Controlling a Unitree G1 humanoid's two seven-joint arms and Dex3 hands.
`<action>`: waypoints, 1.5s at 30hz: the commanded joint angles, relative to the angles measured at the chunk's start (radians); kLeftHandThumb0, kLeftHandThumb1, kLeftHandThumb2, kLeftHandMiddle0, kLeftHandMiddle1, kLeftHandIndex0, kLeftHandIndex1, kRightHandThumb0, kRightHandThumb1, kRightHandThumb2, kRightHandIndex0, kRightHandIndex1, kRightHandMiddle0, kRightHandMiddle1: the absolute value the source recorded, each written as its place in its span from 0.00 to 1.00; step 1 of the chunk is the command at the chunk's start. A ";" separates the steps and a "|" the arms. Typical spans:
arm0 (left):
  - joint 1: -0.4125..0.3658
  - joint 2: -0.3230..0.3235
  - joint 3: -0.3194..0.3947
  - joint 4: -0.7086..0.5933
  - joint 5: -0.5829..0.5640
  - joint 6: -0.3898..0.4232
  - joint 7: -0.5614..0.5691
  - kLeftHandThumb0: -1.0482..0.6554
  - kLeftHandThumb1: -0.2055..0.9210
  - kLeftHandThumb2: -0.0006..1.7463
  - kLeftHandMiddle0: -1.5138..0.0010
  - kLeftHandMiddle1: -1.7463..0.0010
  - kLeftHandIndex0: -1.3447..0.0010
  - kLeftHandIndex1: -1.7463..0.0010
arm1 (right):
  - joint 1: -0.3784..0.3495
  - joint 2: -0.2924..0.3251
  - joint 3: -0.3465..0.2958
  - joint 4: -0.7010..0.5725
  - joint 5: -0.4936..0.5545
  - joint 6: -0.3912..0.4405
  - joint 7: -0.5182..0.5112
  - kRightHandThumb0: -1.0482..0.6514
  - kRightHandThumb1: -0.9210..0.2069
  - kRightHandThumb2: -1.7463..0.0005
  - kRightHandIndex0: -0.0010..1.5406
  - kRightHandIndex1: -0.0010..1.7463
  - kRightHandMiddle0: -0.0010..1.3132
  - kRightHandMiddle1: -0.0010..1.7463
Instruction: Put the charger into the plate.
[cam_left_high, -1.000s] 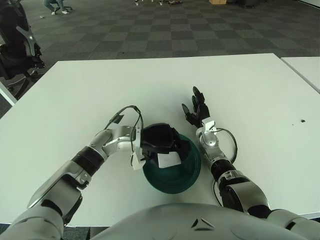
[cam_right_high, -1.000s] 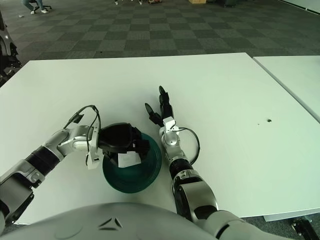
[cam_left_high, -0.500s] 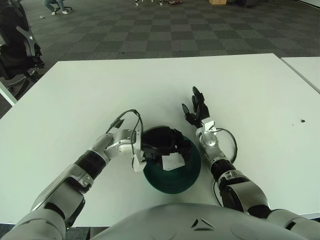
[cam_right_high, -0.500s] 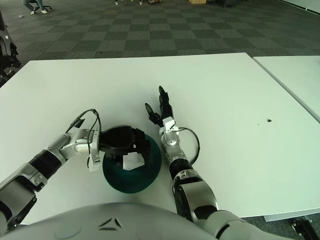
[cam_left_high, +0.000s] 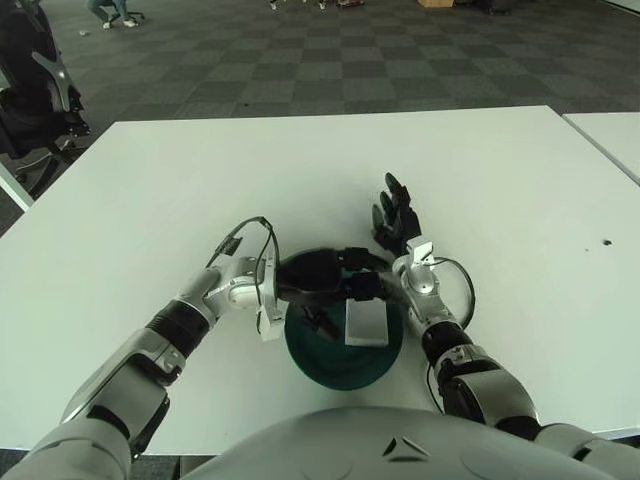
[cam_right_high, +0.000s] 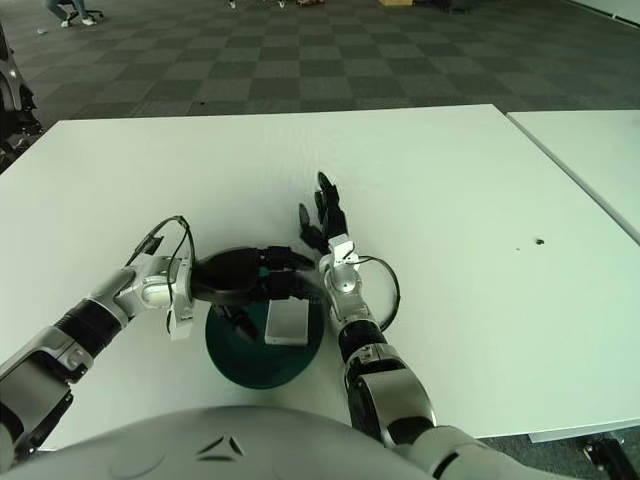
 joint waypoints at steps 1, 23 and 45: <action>-0.012 0.001 0.038 0.040 -0.012 -0.043 0.040 0.03 1.00 0.50 1.00 1.00 1.00 0.99 | 0.209 0.078 -0.101 0.053 0.154 0.197 0.051 0.23 0.00 0.51 0.13 0.02 0.00 0.12; -0.149 0.029 0.098 0.119 -0.042 -0.154 0.069 0.00 1.00 0.45 1.00 1.00 1.00 1.00 | 0.282 0.291 -0.123 -0.214 0.469 0.209 0.175 0.23 0.00 0.42 0.06 0.00 0.00 0.10; 0.067 -0.143 0.260 -0.006 -0.716 0.460 0.068 0.00 1.00 0.46 1.00 1.00 1.00 1.00 | 0.128 -0.060 0.091 0.280 -0.037 0.141 -0.106 0.15 0.00 0.65 0.08 0.02 0.02 0.09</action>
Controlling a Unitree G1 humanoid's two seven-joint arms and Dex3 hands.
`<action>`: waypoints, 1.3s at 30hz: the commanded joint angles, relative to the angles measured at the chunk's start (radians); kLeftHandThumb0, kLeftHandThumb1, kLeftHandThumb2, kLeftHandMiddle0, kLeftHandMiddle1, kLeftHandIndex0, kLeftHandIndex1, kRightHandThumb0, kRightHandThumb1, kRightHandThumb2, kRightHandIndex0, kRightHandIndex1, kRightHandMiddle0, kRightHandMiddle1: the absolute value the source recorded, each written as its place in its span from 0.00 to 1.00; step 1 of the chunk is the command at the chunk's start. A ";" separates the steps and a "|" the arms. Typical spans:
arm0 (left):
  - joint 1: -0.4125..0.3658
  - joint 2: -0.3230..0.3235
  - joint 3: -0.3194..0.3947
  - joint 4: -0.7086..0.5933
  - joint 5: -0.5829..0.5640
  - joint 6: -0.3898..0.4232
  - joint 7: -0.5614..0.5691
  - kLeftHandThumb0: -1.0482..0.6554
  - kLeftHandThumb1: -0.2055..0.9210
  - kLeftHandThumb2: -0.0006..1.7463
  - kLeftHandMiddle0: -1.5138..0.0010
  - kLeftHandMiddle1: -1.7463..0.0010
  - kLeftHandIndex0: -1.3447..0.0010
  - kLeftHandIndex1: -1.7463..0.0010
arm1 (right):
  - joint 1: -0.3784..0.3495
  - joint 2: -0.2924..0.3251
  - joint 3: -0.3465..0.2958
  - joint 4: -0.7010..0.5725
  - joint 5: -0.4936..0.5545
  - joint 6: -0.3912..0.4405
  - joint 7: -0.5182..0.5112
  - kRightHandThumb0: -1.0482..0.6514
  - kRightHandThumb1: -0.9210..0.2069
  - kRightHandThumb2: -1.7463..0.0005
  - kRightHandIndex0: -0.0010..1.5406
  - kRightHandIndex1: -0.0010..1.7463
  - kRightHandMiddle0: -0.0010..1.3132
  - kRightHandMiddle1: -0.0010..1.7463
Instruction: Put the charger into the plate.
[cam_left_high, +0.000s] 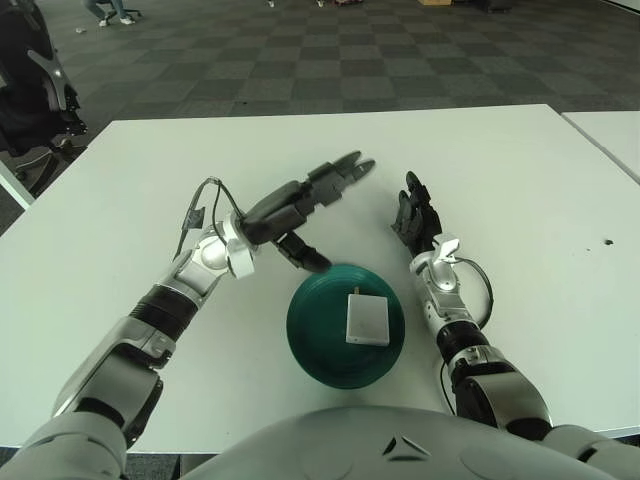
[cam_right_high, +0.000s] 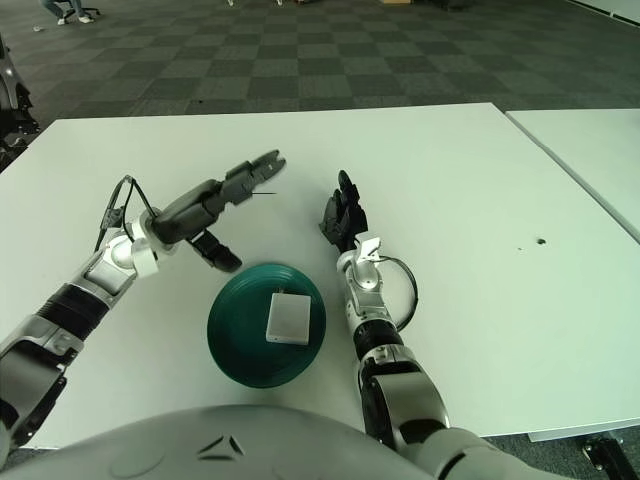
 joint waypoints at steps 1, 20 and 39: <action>0.104 -0.161 0.144 -0.026 -0.134 0.226 0.160 0.00 1.00 0.46 1.00 1.00 1.00 1.00 | 0.153 0.022 0.046 0.264 -0.110 0.102 -0.129 0.15 0.00 0.66 0.09 0.02 0.01 0.10; 0.209 -0.322 0.376 -0.160 -0.108 0.532 0.359 0.06 1.00 0.60 0.97 0.99 1.00 0.83 | 0.191 0.020 0.041 0.269 -0.175 0.014 -0.122 0.17 0.00 0.69 0.13 0.03 0.00 0.17; 0.271 -0.363 0.428 0.269 -0.001 0.373 0.418 0.11 1.00 0.59 0.79 0.95 1.00 0.58 | 0.203 0.000 0.039 0.268 -0.177 0.031 -0.100 0.14 0.00 0.69 0.15 0.04 0.00 0.21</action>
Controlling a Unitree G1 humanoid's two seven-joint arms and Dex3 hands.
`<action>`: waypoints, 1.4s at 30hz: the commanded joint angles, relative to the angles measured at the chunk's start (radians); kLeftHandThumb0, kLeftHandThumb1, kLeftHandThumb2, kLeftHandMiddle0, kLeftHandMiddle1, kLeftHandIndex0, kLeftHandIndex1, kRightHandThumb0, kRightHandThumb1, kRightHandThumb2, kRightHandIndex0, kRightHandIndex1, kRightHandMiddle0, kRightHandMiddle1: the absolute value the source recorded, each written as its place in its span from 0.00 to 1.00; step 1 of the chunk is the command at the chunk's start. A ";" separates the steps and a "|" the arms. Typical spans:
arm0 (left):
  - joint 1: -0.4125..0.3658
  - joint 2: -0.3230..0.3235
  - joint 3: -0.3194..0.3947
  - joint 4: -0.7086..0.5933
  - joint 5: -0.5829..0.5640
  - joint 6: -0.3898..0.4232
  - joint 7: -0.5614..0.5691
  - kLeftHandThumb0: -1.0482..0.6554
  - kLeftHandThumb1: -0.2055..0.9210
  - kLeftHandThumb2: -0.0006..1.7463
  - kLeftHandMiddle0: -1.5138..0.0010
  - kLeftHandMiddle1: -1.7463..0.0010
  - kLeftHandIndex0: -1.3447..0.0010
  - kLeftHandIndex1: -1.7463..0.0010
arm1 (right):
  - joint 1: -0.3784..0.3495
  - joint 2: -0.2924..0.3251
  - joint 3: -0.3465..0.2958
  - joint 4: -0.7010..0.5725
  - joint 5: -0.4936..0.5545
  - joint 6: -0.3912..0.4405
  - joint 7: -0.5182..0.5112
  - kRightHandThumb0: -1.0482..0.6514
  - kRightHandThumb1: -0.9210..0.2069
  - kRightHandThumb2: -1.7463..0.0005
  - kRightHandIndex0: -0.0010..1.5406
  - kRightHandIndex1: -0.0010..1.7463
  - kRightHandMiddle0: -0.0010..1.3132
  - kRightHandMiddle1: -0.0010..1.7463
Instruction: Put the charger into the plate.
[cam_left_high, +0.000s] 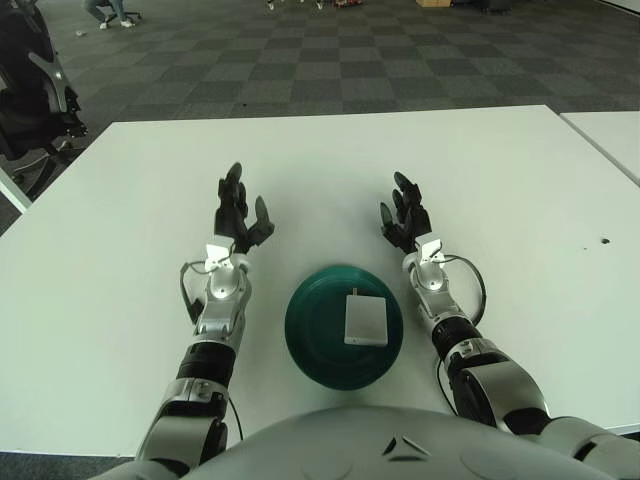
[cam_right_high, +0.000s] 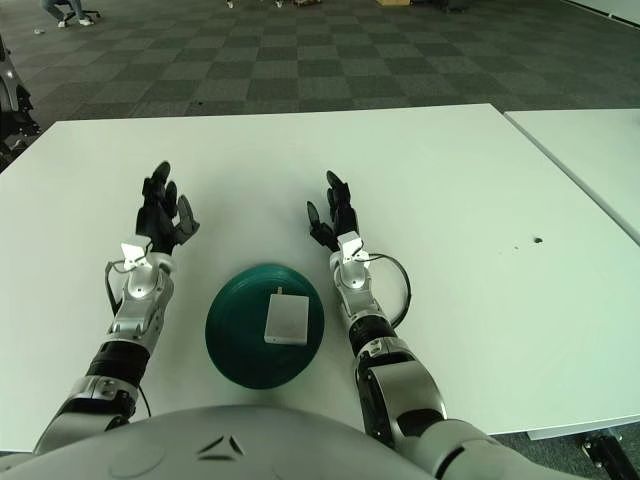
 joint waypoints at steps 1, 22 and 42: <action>0.054 0.000 -0.014 0.081 0.109 -0.048 0.057 0.11 1.00 0.59 0.79 0.95 1.00 0.57 | 0.228 -0.003 0.013 0.190 -0.029 0.113 0.013 0.15 0.00 0.69 0.15 0.04 0.00 0.20; 0.253 0.023 -0.065 0.039 0.289 -0.155 0.130 0.14 1.00 0.54 0.78 0.97 1.00 0.53 | 0.301 -0.028 0.003 0.175 -0.076 -0.289 -0.114 0.17 0.00 0.60 0.19 0.04 0.00 0.40; 0.459 -0.077 -0.117 -0.137 0.245 -0.358 0.111 0.10 1.00 0.56 0.78 0.98 1.00 0.53 | 0.571 -0.008 -0.026 -0.354 0.281 -0.199 0.271 0.11 0.00 0.61 0.19 0.02 0.00 0.44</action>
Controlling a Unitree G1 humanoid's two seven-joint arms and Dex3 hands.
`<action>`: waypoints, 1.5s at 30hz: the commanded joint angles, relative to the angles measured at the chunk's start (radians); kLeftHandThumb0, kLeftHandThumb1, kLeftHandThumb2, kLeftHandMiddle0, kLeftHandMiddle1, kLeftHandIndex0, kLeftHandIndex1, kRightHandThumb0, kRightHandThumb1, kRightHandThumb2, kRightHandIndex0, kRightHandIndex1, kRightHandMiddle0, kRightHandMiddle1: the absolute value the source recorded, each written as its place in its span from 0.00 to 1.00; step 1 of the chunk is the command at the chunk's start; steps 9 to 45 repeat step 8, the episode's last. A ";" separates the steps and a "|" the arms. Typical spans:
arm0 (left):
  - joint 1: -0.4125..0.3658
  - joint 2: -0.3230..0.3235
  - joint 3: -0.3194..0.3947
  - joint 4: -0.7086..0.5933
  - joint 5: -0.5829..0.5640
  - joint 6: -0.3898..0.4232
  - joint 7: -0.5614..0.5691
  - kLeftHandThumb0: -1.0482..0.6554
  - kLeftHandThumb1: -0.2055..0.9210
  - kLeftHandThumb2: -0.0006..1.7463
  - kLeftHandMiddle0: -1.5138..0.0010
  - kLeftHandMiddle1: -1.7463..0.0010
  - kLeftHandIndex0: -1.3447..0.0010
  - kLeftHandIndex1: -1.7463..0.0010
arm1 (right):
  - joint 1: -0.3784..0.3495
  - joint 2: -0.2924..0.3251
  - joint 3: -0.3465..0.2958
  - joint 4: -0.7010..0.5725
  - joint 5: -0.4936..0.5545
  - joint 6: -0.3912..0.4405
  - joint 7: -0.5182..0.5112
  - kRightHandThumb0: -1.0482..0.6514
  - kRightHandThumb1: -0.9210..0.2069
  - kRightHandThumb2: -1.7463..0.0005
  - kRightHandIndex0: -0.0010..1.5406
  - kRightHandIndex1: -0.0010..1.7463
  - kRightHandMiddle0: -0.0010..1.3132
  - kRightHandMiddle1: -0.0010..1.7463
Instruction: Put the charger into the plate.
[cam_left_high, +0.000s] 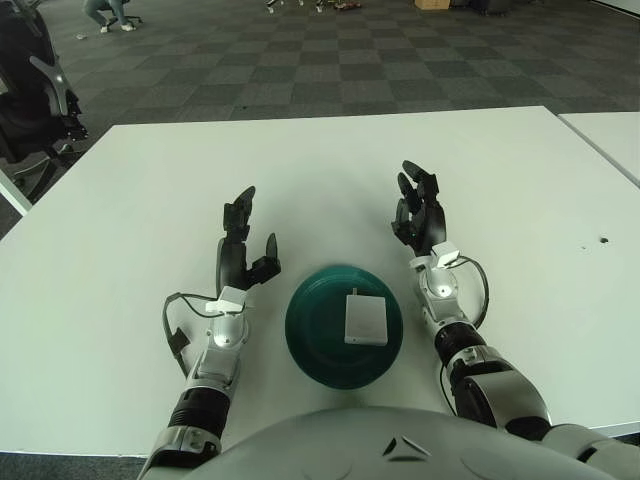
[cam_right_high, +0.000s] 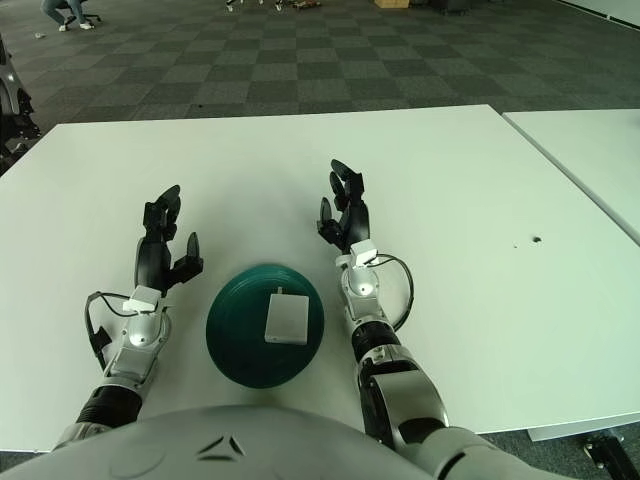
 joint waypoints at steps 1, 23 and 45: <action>0.233 -0.055 -0.048 0.033 -0.031 -0.038 -0.030 0.10 1.00 0.56 0.78 0.98 1.00 0.53 | 0.488 -0.007 0.005 -0.217 0.168 0.188 0.122 0.10 0.00 0.61 0.19 0.02 0.00 0.43; 0.258 -0.057 -0.054 -0.028 -0.071 0.021 -0.074 0.10 1.00 0.56 0.78 0.98 1.00 0.53 | 0.613 -0.014 0.014 -0.456 0.242 0.452 0.132 0.08 0.00 0.70 0.16 0.00 0.00 0.35; 0.258 -0.057 -0.054 -0.028 -0.071 0.021 -0.074 0.10 1.00 0.56 0.78 0.98 1.00 0.53 | 0.613 -0.014 0.014 -0.456 0.242 0.452 0.132 0.08 0.00 0.70 0.16 0.00 0.00 0.35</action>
